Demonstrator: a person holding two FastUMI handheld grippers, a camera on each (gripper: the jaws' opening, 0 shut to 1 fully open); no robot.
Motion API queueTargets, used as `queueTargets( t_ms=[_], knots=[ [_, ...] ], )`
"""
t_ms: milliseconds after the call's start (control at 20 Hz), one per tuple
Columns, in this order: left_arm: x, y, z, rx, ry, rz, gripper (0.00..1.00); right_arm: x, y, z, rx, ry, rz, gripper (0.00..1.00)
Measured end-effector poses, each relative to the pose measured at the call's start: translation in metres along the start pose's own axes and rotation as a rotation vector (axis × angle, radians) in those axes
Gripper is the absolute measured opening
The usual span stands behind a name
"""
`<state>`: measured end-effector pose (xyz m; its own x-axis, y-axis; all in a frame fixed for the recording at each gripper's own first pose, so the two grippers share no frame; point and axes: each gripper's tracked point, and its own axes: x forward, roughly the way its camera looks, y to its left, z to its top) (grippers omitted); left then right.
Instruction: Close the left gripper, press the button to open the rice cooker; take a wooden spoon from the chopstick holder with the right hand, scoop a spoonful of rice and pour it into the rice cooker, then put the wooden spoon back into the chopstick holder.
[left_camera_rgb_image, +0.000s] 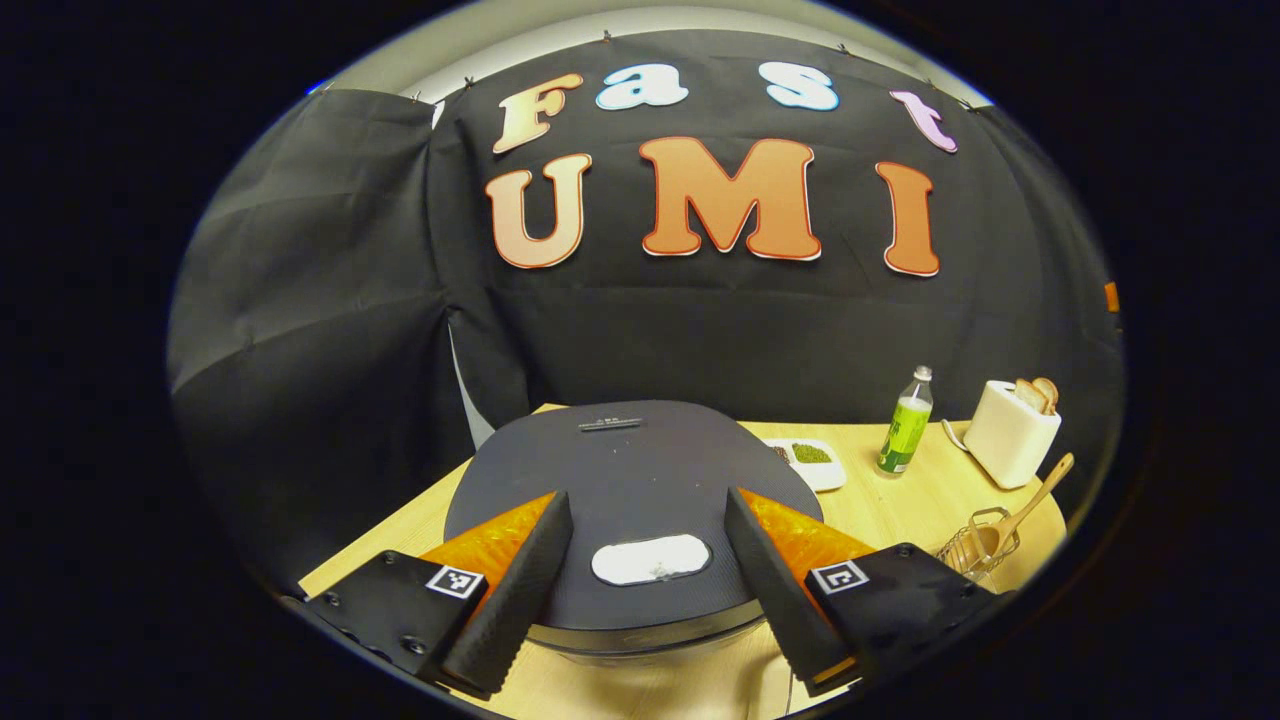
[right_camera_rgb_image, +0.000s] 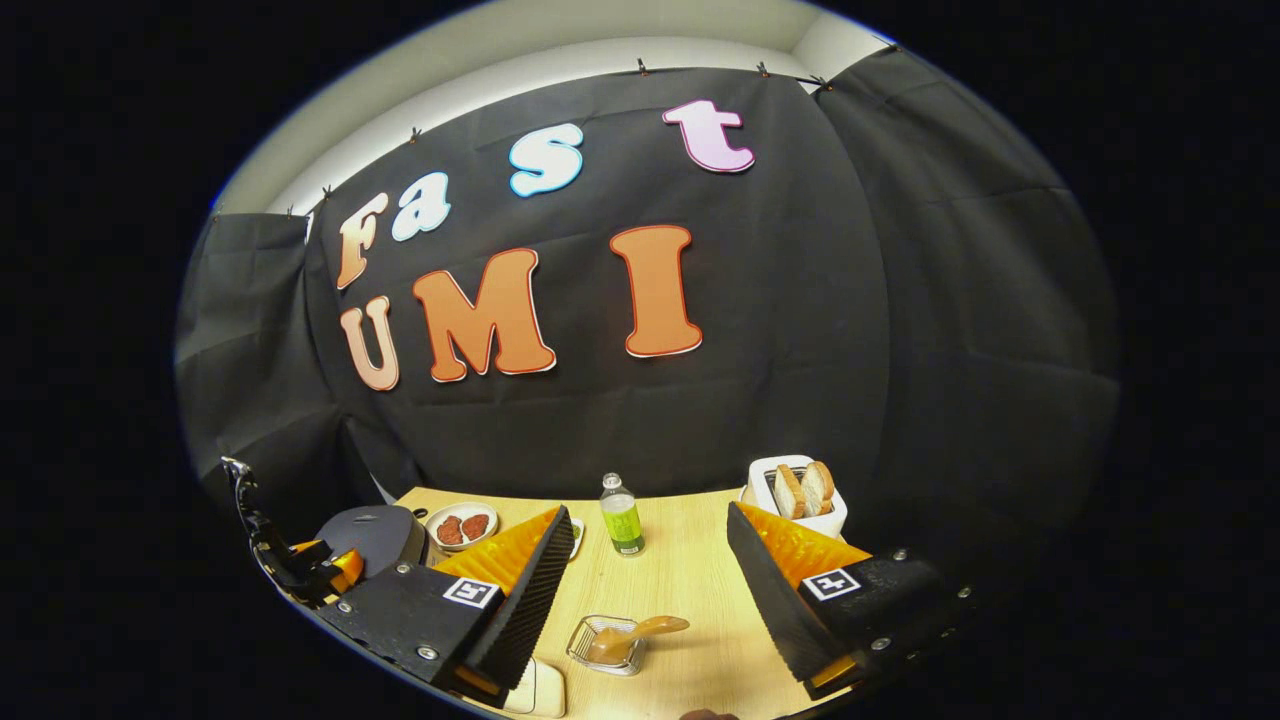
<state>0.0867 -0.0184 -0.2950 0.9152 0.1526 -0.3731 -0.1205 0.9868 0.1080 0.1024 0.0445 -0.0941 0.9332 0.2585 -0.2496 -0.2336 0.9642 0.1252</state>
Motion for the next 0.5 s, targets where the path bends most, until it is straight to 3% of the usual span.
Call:
queueTargets(
  t_ms=[500],
  knots=[
    [-0.003, 0.0, -0.006, -0.042, -0.057, 0.028, 1.0, 0.001, 0.009, -0.012, -0.035, 0.027, 0.009, 0.94]
  ],
)
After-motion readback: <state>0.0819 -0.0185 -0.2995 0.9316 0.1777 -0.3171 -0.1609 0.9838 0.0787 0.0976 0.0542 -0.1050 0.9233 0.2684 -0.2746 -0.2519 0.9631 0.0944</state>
